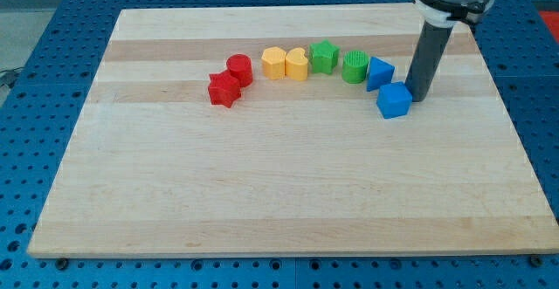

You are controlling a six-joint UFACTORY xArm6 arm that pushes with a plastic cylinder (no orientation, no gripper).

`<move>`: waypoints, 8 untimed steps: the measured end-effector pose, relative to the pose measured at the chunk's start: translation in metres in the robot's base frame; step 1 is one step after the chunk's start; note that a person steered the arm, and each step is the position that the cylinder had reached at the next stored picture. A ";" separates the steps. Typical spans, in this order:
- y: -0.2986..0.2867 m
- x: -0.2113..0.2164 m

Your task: Slightly push the green blocks downwards

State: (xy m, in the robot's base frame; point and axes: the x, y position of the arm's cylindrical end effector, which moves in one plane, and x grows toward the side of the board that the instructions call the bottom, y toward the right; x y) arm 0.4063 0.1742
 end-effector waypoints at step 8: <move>-0.077 -0.139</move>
State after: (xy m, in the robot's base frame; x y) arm 0.2675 0.0976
